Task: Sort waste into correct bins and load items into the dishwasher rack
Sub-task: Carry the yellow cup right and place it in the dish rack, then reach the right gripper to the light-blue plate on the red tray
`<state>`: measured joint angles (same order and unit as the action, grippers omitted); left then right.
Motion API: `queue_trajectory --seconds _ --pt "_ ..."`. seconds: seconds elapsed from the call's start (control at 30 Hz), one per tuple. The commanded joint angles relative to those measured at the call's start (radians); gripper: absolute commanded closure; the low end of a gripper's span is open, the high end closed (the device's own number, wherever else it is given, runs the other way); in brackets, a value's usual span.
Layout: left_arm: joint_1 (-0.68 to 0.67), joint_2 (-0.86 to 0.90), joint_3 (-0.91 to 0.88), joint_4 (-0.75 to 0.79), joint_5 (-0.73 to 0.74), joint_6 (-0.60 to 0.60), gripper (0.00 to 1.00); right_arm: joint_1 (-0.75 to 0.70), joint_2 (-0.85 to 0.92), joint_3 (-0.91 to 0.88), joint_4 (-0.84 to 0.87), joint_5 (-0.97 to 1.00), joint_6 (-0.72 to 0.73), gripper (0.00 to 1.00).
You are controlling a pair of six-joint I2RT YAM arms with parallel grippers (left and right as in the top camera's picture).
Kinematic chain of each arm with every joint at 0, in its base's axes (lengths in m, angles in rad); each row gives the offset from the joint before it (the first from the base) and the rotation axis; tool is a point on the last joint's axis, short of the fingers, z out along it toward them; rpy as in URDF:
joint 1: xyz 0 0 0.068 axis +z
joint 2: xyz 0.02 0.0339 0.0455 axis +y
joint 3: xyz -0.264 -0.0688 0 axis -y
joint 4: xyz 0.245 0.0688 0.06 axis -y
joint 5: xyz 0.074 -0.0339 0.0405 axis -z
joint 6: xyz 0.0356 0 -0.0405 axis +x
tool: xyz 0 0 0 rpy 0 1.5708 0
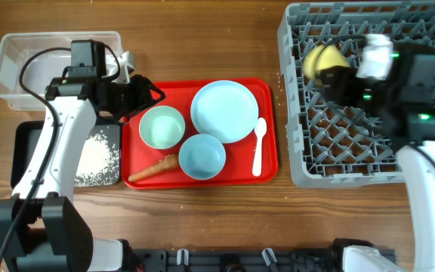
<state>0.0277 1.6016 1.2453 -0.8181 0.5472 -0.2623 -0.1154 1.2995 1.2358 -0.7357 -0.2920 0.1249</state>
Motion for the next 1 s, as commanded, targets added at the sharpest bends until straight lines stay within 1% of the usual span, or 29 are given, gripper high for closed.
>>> queue_trajectory --seconds 0.0,0.07,0.13,0.23,0.3,0.4,0.53,0.57,0.63,0.73,0.77,0.83,0.97 --pt "0.005 -0.016 0.004 -0.003 -0.052 0.024 0.59 -0.15 0.0 0.053 -0.077 0.17 -0.013 0.6" --pt "0.005 -0.016 0.004 -0.003 -0.052 0.024 0.58 -0.243 0.0 0.055 -0.111 0.174 0.014 0.6" --pt "0.005 -0.016 0.004 -0.003 -0.052 0.024 0.58 -0.365 0.016 0.055 -0.156 0.188 0.076 0.6" --pt "0.005 -0.016 0.004 -0.009 -0.052 0.024 0.59 -0.47 0.05 0.055 -0.18 0.195 0.116 0.6" --pt "0.005 -0.016 0.004 -0.01 -0.052 0.024 0.59 -0.541 0.09 0.055 -0.185 0.196 0.114 0.6" --pt "0.003 -0.016 0.004 -0.01 -0.052 0.024 0.59 -0.597 0.159 0.055 -0.195 0.195 0.114 0.59" --pt "0.002 -0.016 0.004 -0.011 -0.051 0.024 0.59 -0.604 0.264 0.055 -0.189 0.196 0.111 0.57" --pt "0.002 -0.016 0.004 -0.013 -0.052 0.024 0.59 -0.604 0.284 0.055 -0.175 0.195 0.111 0.54" --pt "0.002 -0.016 0.004 -0.015 -0.052 0.024 0.59 -0.604 0.31 0.055 -0.147 0.196 0.111 0.5" --pt "0.002 -0.016 0.004 -0.015 -0.052 0.024 0.59 -0.604 0.322 0.055 -0.089 0.189 0.111 0.11" --pt "0.002 -0.016 0.004 -0.015 -0.052 0.024 0.58 -0.604 0.322 0.055 -0.051 0.162 0.111 0.0" --pt "0.002 -0.016 0.004 -0.023 -0.052 0.024 0.58 -0.604 0.309 0.055 0.007 0.078 0.114 0.0" --pt "0.002 -0.016 0.004 -0.04 -0.052 0.024 0.58 -0.604 0.261 0.055 0.052 -0.073 0.114 0.0"
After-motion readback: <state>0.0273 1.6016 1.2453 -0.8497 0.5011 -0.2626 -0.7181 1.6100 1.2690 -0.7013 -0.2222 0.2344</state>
